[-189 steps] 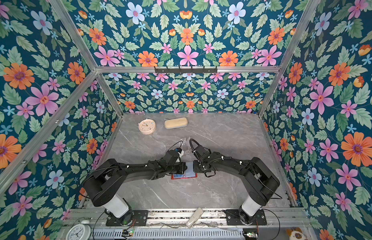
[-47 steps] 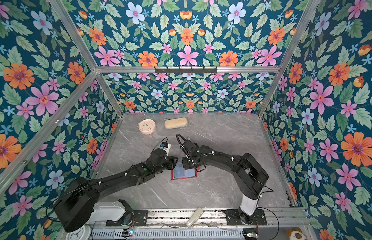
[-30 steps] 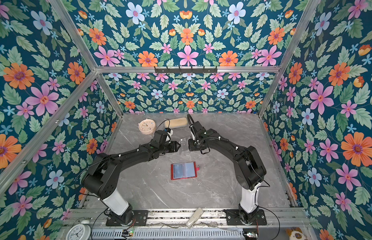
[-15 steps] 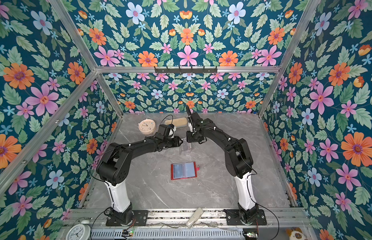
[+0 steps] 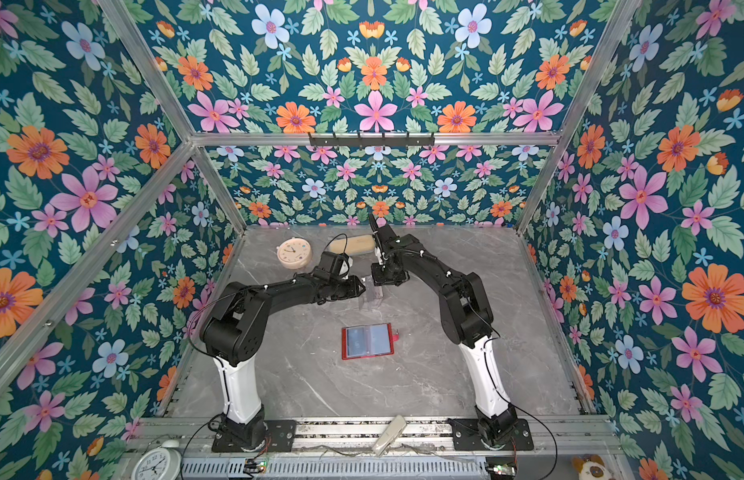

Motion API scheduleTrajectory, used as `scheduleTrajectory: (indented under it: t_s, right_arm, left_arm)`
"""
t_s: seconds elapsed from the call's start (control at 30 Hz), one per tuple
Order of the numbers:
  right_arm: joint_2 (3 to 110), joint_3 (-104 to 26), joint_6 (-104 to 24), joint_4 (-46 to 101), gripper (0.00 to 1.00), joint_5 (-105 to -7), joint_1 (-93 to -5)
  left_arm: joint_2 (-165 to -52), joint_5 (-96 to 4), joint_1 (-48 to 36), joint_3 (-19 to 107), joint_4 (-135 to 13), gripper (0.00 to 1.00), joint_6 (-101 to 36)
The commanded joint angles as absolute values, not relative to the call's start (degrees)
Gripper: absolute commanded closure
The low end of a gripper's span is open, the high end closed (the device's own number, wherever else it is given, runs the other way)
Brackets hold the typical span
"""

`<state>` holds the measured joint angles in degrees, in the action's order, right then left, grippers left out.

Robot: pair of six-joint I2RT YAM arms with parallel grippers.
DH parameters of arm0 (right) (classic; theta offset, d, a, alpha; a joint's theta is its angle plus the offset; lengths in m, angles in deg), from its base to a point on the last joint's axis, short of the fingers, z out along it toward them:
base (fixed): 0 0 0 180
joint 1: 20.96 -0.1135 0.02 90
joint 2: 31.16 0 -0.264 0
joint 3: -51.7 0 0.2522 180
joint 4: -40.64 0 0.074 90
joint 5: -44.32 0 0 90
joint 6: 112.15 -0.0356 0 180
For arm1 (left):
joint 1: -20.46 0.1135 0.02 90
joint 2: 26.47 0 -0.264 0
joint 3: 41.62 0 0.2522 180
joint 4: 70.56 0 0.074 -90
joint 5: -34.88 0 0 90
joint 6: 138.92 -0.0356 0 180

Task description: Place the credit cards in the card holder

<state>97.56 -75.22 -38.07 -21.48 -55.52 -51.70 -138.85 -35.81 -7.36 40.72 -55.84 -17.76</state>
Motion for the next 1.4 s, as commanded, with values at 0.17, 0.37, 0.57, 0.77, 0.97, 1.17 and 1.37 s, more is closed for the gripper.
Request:
scheduleTrajectory:
  t_s: [0.17, 0.37, 0.57, 0.77, 0.97, 1.17, 1.37]
  right_arm:
    - [100.78, -78.61, -37.42, -25.26, 0.57, -55.26, -51.81]
    - [102.56, -80.77, -37.56, -27.15, 0.58, -54.40, -51.74]
    - [103.89, -82.90, -37.71, -29.75, 0.58, -52.39, -52.18]
    - [105.24, -86.16, -37.66, -32.97, 0.58, -49.18, -53.18]
    - [105.90, -89.03, -37.56, -35.69, 0.58, -46.61, -54.01]
    - [105.92, -90.70, -37.48, -37.32, 0.60, -44.89, -54.44]
    - [106.12, -91.72, -37.49, -38.62, 0.62, -43.59, -54.52]
  left_arm:
    - [-140.03, -37.38, -7.32, 40.47, -54.69, 0.63, -16.64]
    - [-139.76, -38.12, -7.29, 39.59, -54.99, 0.64, -15.62]
    - [-139.69, -38.47, -7.32, 38.95, -55.30, 0.65, -14.48]
    - [-139.34, -39.08, -7.29, 38.54, -55.30, 0.65, -14.18]
    - [-139.32, -39.13, -7.32, 38.33, -55.31, 0.65, -14.08]
    - [-139.24, -39.73, -7.32, 38.36, -55.21, 0.65, -14.04]
    - [-139.29, -39.96, -7.32, 38.24, -55.12, 0.65, -13.94]
